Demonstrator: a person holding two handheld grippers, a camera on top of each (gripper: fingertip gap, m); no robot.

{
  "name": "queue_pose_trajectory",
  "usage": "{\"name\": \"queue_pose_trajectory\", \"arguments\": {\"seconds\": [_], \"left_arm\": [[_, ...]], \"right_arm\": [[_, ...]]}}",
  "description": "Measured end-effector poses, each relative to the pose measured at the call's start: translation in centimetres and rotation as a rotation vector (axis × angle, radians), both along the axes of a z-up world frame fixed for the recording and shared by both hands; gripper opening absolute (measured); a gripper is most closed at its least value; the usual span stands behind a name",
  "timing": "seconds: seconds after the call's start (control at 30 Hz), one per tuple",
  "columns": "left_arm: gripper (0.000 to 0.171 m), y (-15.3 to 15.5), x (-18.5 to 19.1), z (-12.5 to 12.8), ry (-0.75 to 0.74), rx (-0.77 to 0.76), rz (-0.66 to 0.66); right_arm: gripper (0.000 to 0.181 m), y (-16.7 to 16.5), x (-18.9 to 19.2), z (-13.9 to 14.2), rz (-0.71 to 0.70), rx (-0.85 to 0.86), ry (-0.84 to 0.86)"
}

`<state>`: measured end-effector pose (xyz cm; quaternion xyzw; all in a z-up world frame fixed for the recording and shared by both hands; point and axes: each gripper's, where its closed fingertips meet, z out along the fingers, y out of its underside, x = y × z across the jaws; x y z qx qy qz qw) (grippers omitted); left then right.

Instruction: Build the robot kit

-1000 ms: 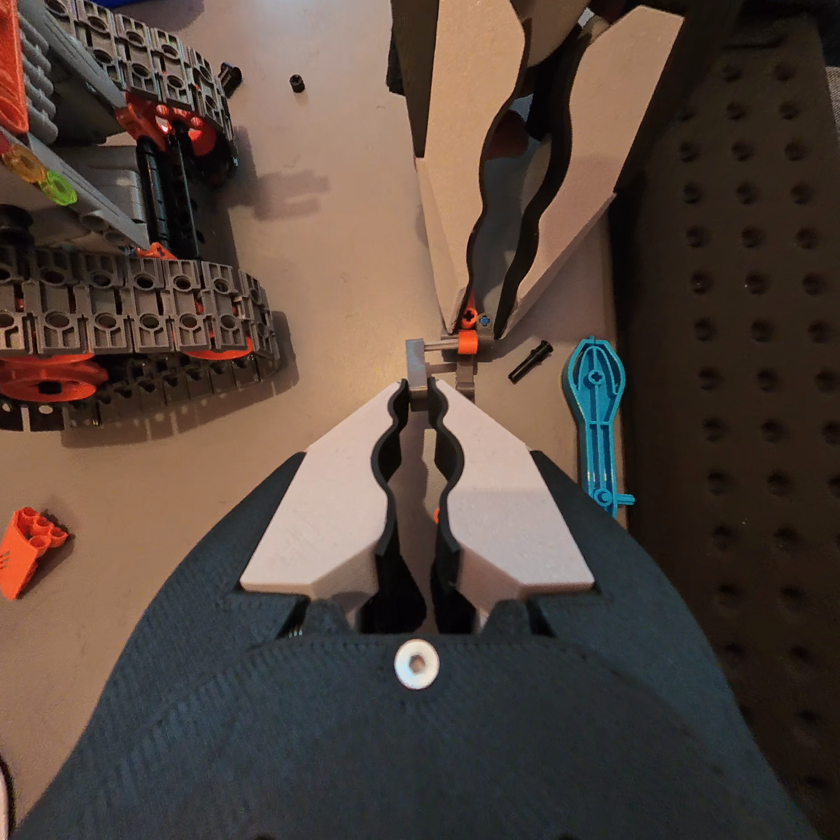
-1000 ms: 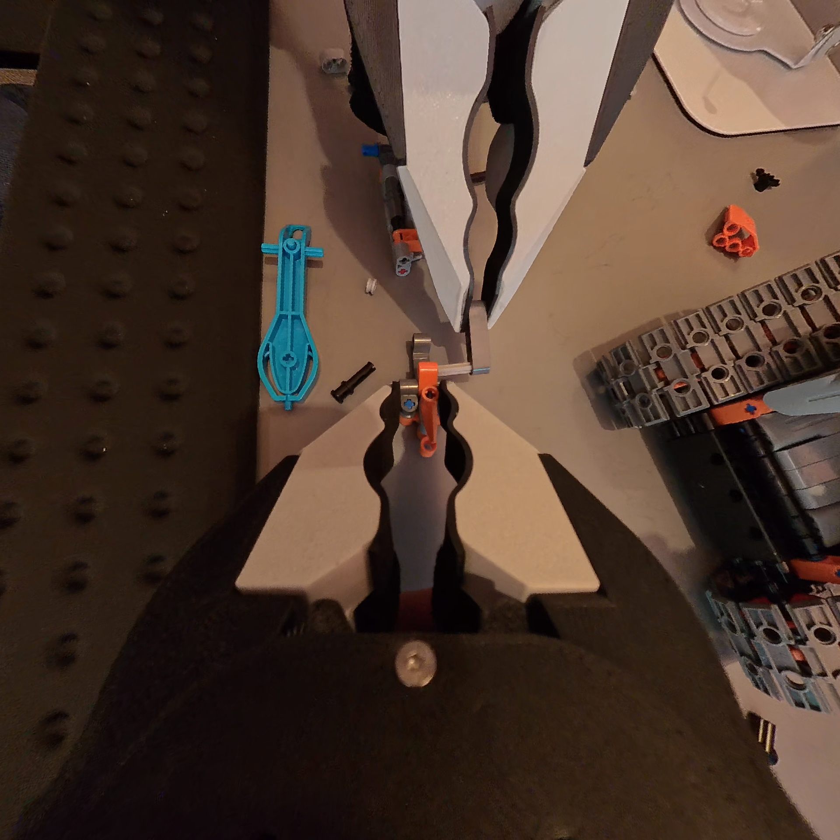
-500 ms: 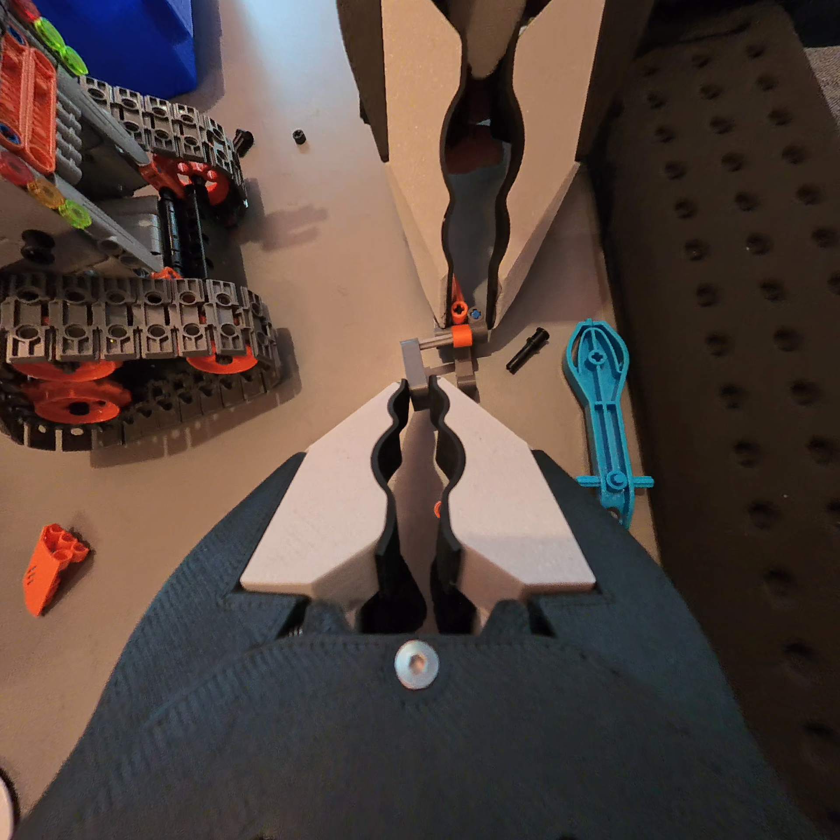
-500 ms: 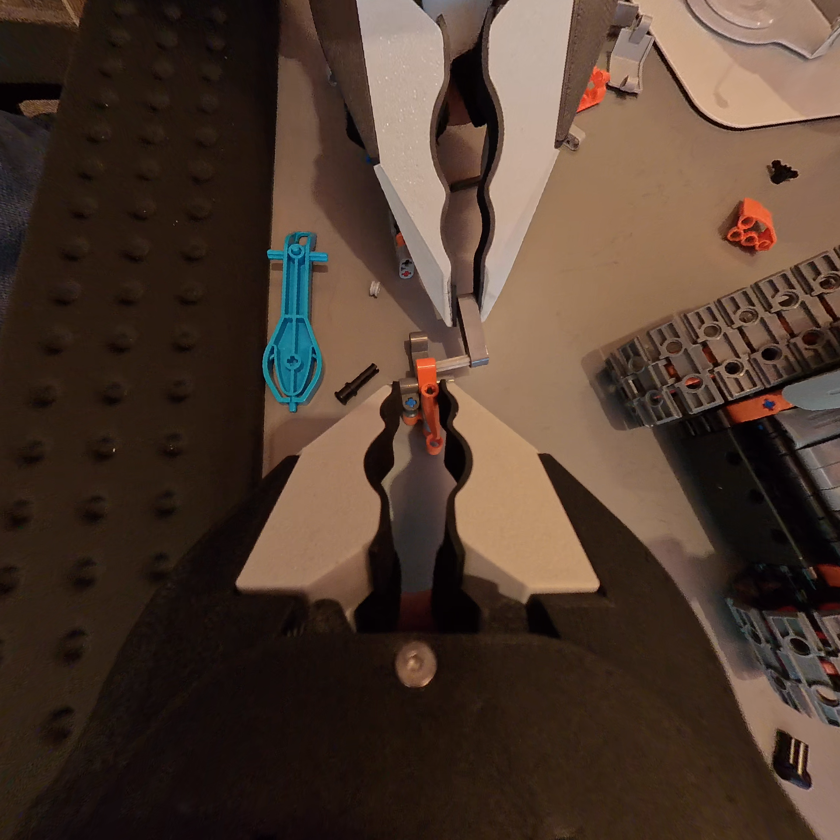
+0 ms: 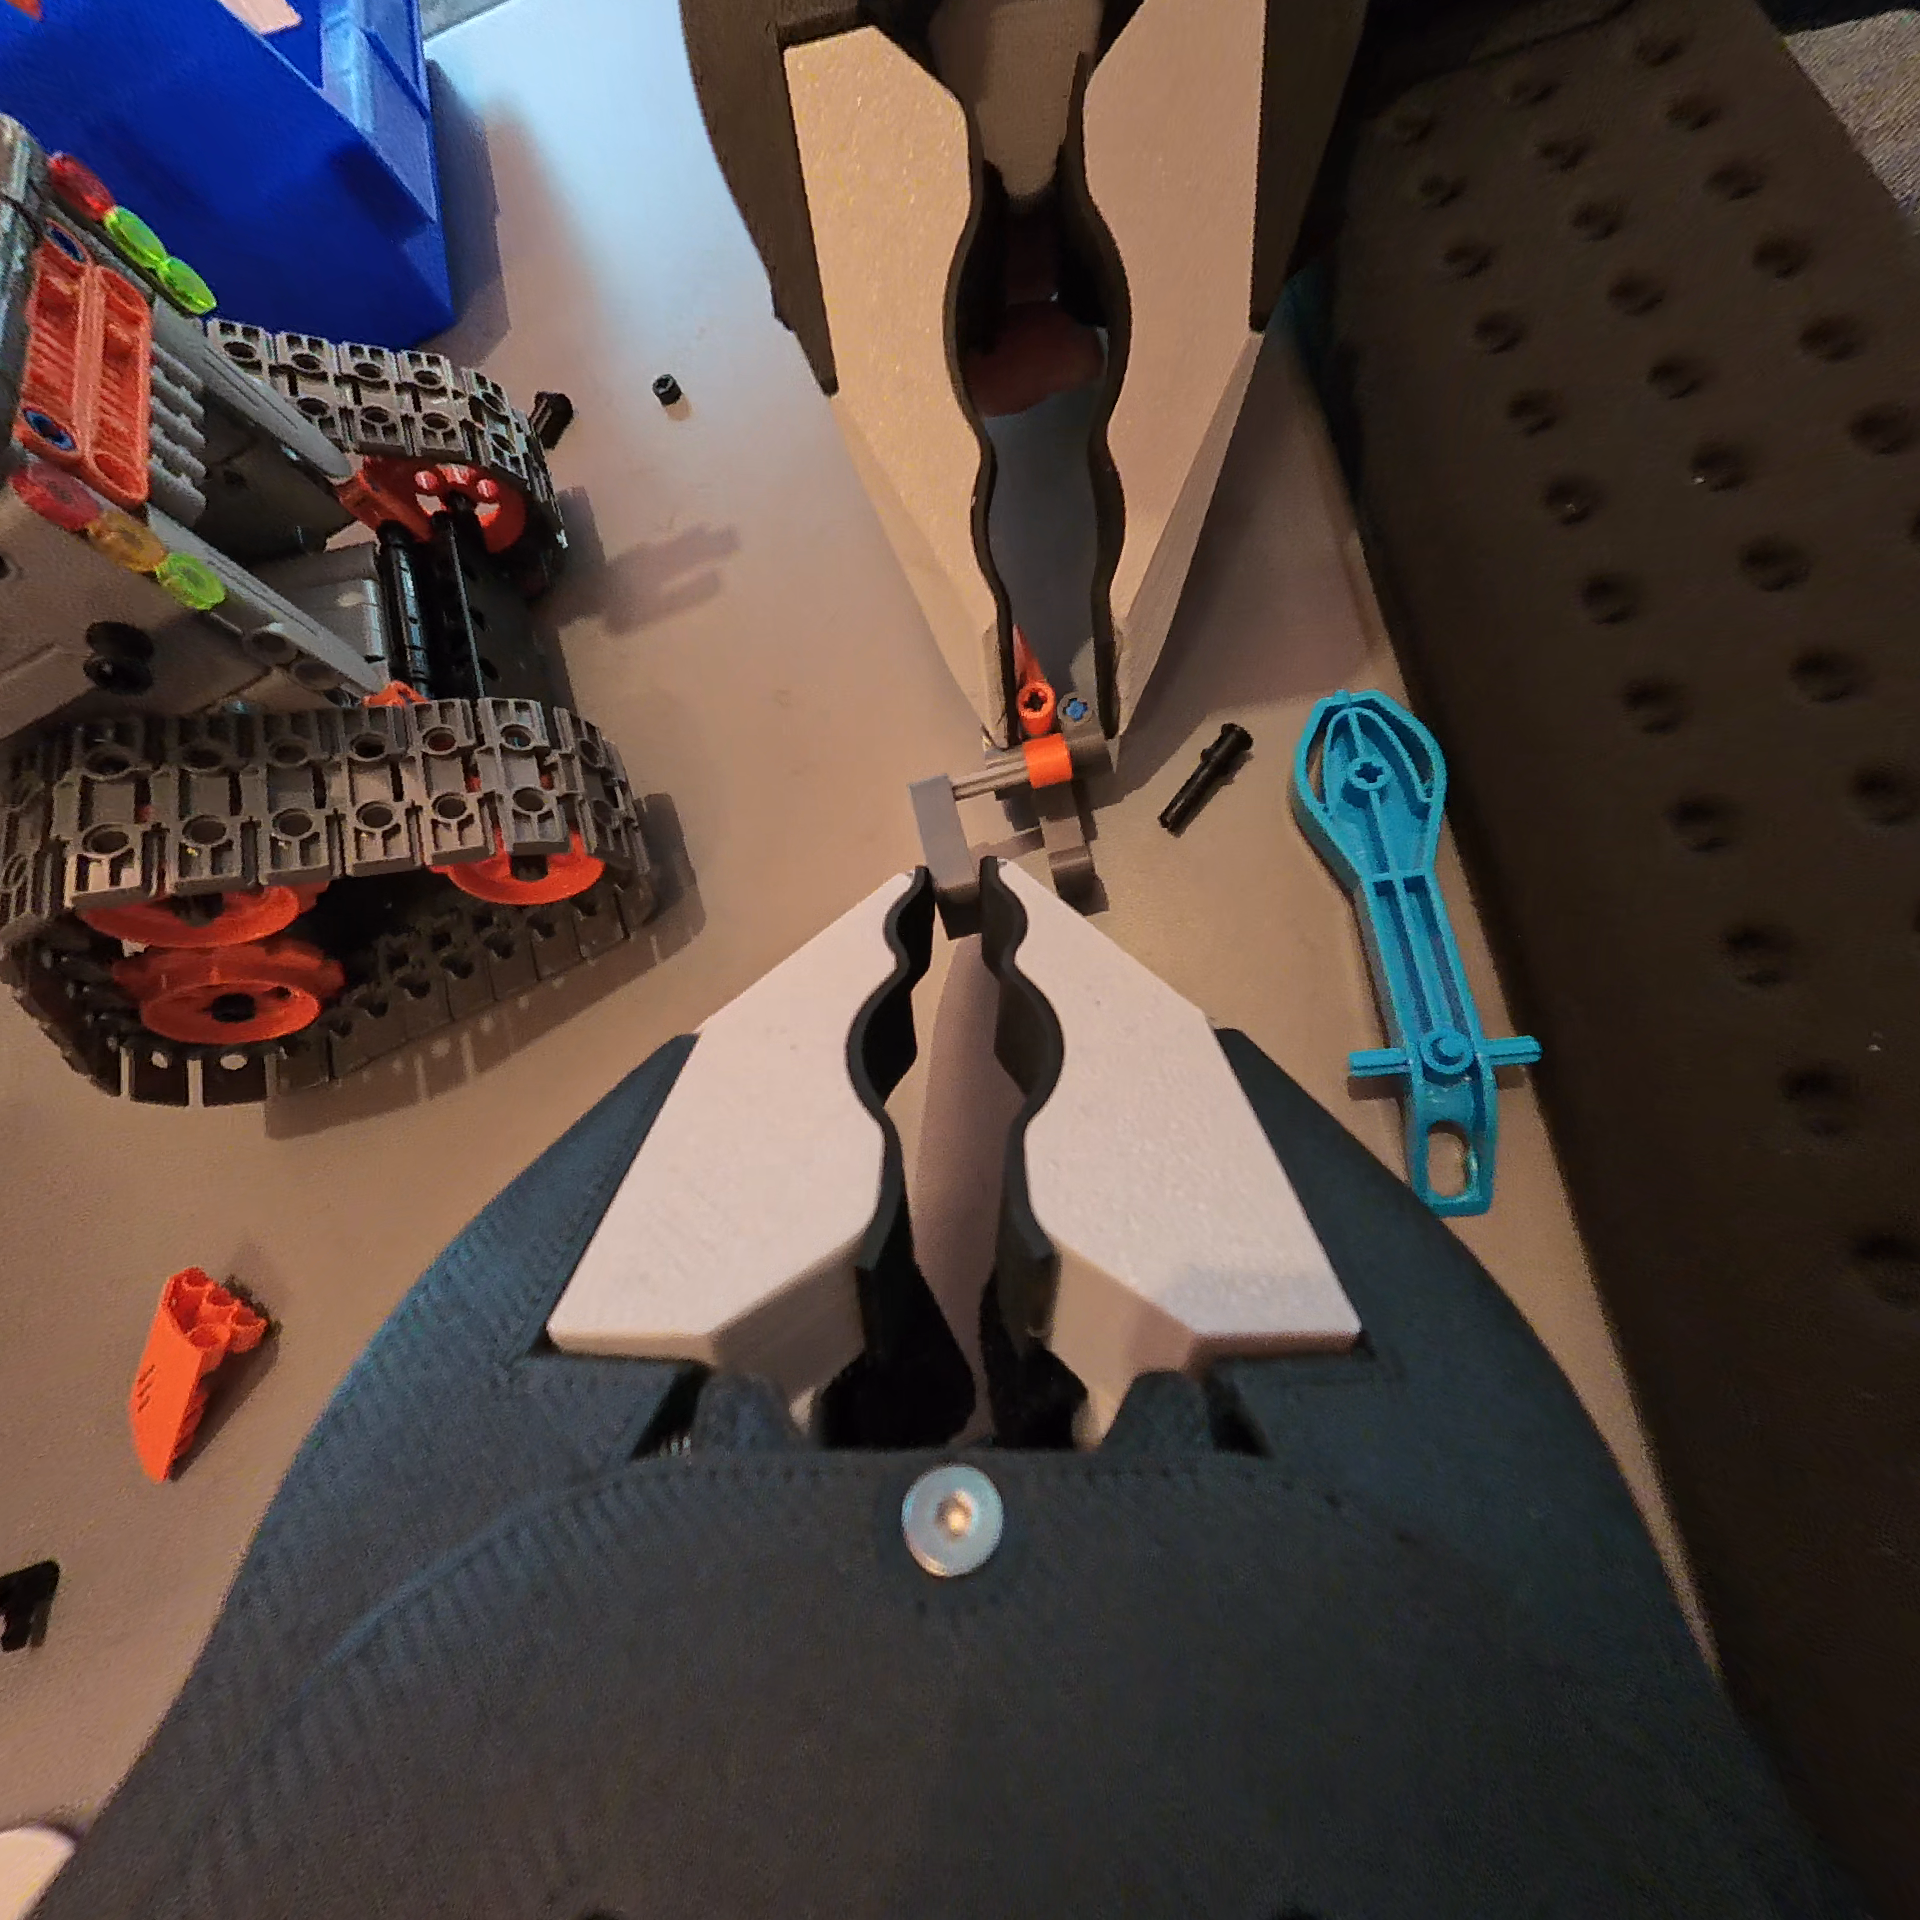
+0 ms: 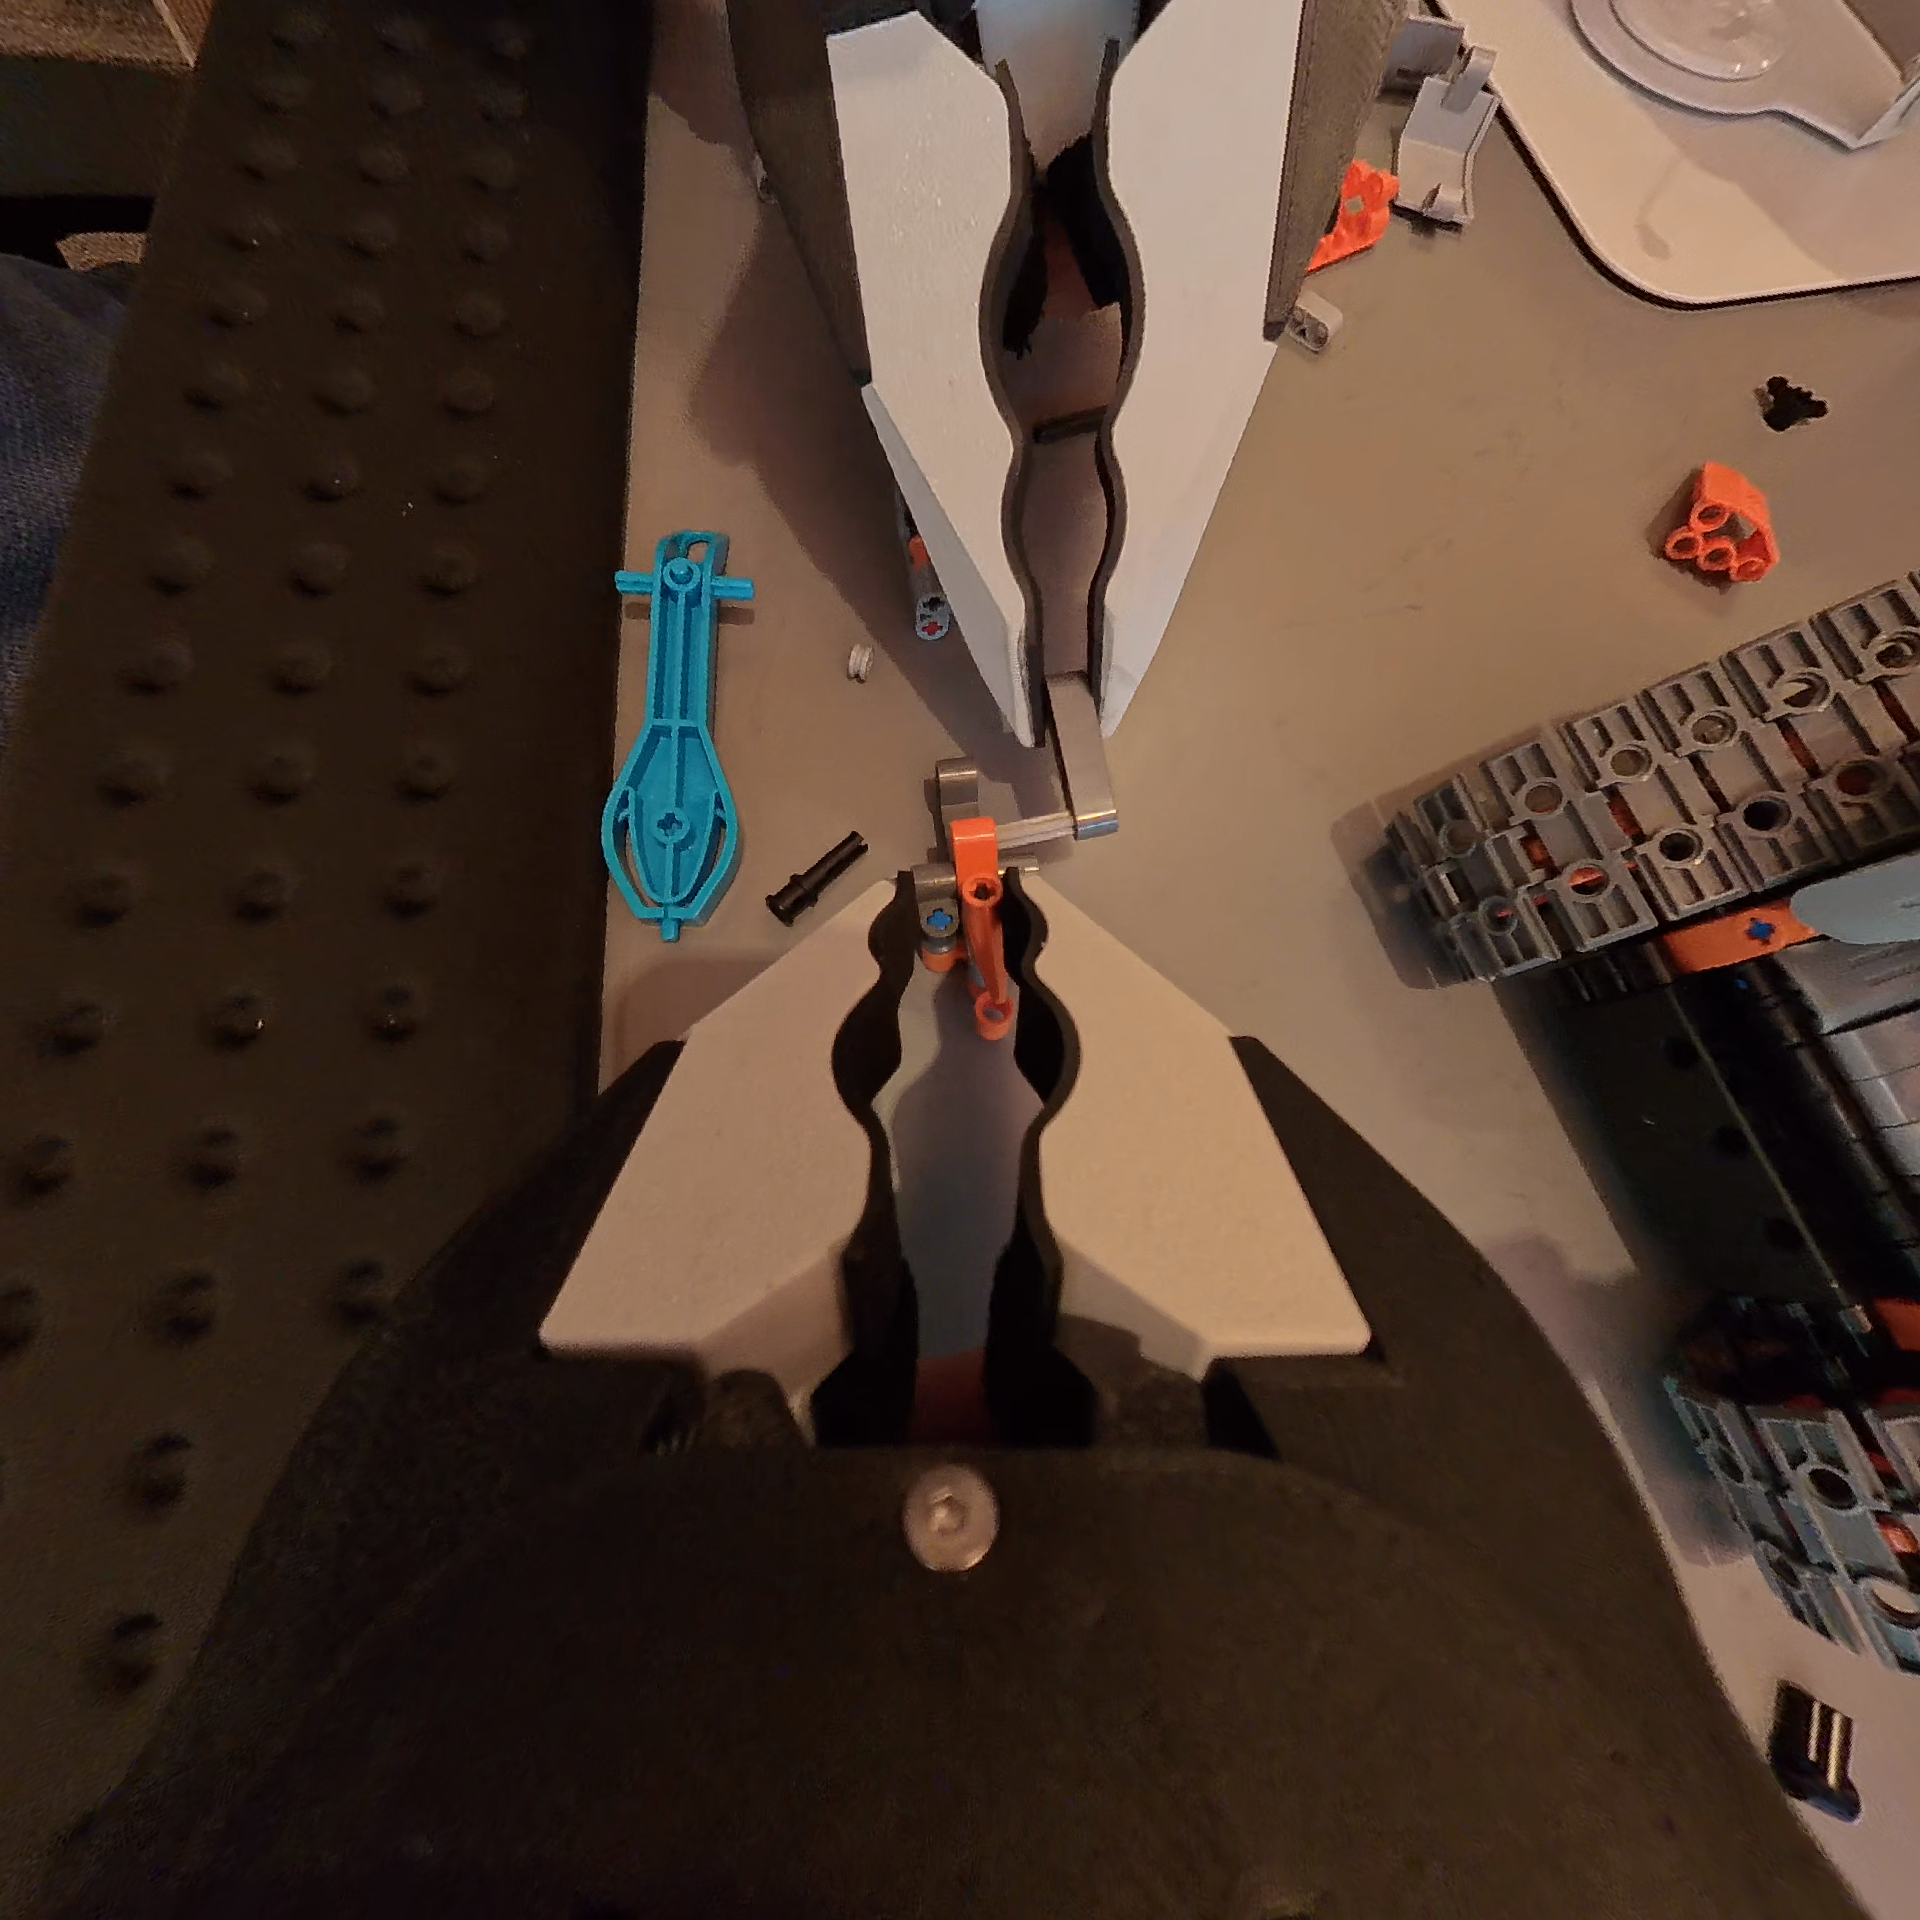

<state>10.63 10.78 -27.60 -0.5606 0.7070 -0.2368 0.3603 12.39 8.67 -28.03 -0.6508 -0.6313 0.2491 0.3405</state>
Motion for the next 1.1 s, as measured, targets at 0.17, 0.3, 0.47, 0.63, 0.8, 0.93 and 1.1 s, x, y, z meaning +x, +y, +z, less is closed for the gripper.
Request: {"name": "queue_pose_trajectory", "arguments": {"seconds": [0.17,0.3,0.47,0.63,0.8,0.93,1.1], "left_arm": [[0.007,-0.06,-0.09,-0.18,-0.017,-0.007,-0.013],[0.007,-0.09,-0.08,-0.22,-0.029,-0.025,-0.03],[0.007,-0.1,-0.1,-0.35,-0.04,-0.05,-0.045],[0.007,-0.19,-0.13,-0.38,-0.052,-0.085,-0.067],[0.007,-0.07,0.03,-0.55,-0.039,-0.084,-0.083],[0.007,-0.14,-0.08,-0.61,-0.033,-0.084,-0.089],[0.006,0.11,-0.32,-0.22,-0.016,-0.095,-0.081]], "right_arm": [[0.014,-0.01,-0.01,0.0,0.002,-0.003,0.006],[0.014,-0.01,-0.02,0.0,0.007,0.0,0.009],[0.014,-0.02,-0.04,0.0,0.016,0.008,0.013],[0.014,-0.06,-0.1,-0.01,0.025,0.02,0.014],[0.014,0.01,-0.1,-0.03,0.022,0.015,0.021],[0.014,0.02,-0.14,-0.05,0.021,0.013,0.023],[0.014,0.0,-0.13,-0.03,0.023,0.013,0.026]]}}
